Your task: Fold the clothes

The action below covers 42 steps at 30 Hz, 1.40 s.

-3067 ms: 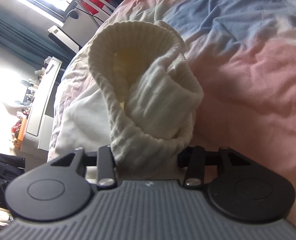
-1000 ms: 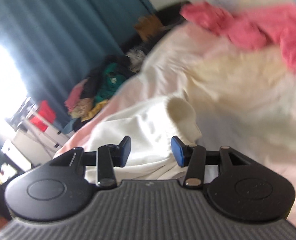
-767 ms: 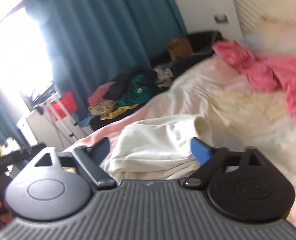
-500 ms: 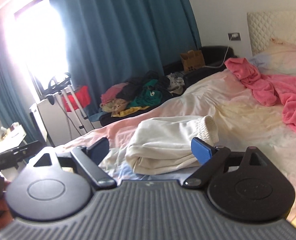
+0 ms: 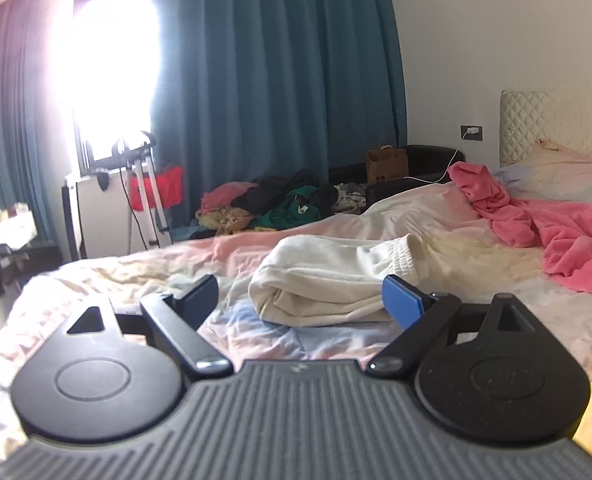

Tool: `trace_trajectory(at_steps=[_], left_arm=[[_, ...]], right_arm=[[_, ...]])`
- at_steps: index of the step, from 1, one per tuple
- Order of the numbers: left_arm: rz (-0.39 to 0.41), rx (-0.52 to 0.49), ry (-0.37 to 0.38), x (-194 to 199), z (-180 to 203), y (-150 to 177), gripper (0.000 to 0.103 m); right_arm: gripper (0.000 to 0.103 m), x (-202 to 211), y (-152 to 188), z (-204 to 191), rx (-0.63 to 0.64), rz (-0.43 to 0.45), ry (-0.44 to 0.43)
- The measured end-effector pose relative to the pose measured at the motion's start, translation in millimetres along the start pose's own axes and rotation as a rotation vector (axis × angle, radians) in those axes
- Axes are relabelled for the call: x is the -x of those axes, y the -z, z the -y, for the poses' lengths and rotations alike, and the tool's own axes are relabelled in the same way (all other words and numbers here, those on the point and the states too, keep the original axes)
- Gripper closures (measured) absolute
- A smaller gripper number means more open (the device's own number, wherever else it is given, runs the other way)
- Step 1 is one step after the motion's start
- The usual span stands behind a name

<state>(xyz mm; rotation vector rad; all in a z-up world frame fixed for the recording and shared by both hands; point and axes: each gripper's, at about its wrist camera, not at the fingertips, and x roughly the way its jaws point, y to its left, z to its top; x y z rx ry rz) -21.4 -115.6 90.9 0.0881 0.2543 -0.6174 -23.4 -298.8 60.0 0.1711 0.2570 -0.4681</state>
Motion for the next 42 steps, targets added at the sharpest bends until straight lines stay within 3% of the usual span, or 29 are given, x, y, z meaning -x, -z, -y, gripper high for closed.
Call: trace_trajectory(at_steps=[9, 16, 21, 42], left_arm=[[-0.035, 0.047, -0.013, -19, -13, 17, 0.0], [-0.044, 0.034, -0.02, -37, -12, 21, 0.0], [-0.052, 0.077, -0.028, -48, -13, 24, 0.0], [-0.09, 0.067, -0.033, -60, -4, 32, 0.0]], right_arm=[[0.013, -19, 24, -7, 0.019, -0.028, 0.043], [0.013, -27, 31, -8, 0.008, -0.03, 0.073], [0.013, -28, 33, -10, 0.014, -0.03, 0.093], [0.013, -34, 33, -7, -0.021, -0.072, 0.082]])
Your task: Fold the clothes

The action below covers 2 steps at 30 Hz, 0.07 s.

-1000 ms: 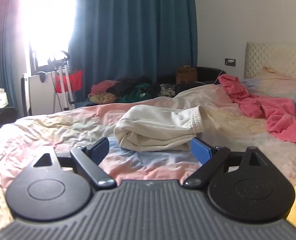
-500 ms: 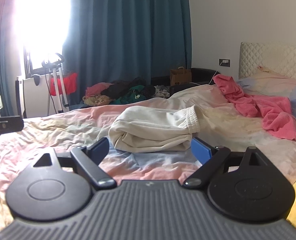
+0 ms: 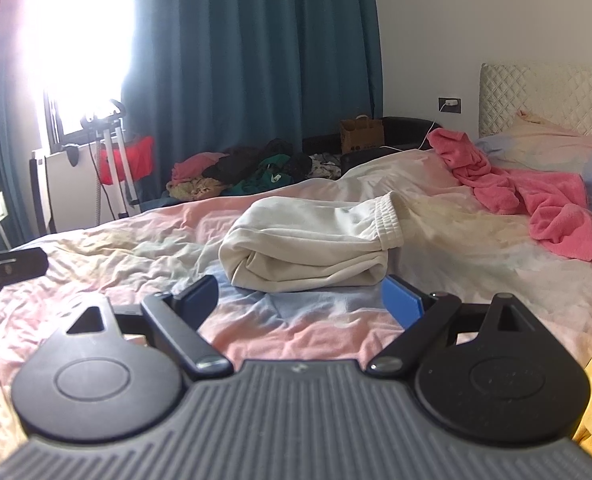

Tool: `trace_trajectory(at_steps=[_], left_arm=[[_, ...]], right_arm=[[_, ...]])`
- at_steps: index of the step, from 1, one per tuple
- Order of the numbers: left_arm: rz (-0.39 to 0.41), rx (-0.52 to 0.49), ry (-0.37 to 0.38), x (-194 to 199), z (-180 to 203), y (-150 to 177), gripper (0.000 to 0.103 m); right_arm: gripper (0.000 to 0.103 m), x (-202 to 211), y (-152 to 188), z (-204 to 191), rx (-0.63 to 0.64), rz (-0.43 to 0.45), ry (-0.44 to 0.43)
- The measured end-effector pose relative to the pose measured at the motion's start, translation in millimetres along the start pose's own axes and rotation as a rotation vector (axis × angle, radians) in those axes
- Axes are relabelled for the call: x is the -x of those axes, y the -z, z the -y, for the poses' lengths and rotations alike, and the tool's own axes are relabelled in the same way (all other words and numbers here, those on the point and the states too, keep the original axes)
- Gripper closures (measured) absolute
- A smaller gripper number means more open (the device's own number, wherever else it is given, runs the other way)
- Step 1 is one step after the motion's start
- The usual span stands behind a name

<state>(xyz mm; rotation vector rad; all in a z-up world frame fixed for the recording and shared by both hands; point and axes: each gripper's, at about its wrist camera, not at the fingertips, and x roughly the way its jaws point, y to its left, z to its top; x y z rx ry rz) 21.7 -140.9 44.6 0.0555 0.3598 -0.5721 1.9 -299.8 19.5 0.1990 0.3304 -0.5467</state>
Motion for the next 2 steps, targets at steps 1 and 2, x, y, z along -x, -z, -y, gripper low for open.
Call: trace_trajectory(at_steps=[1, 2], left_arm=[[0.0, 0.001, 0.001, -0.1, 0.7, 0.4, 0.0], [-0.001, 0.003, 0.001, 0.0, 1.0, 0.6, 0.0]], right_arm=[[0.013, -0.5, -0.2, -0.3, 0.001, -0.003, 0.001], [0.013, -1.1, -0.4, -0.4, 0.002, -0.007, 0.002]])
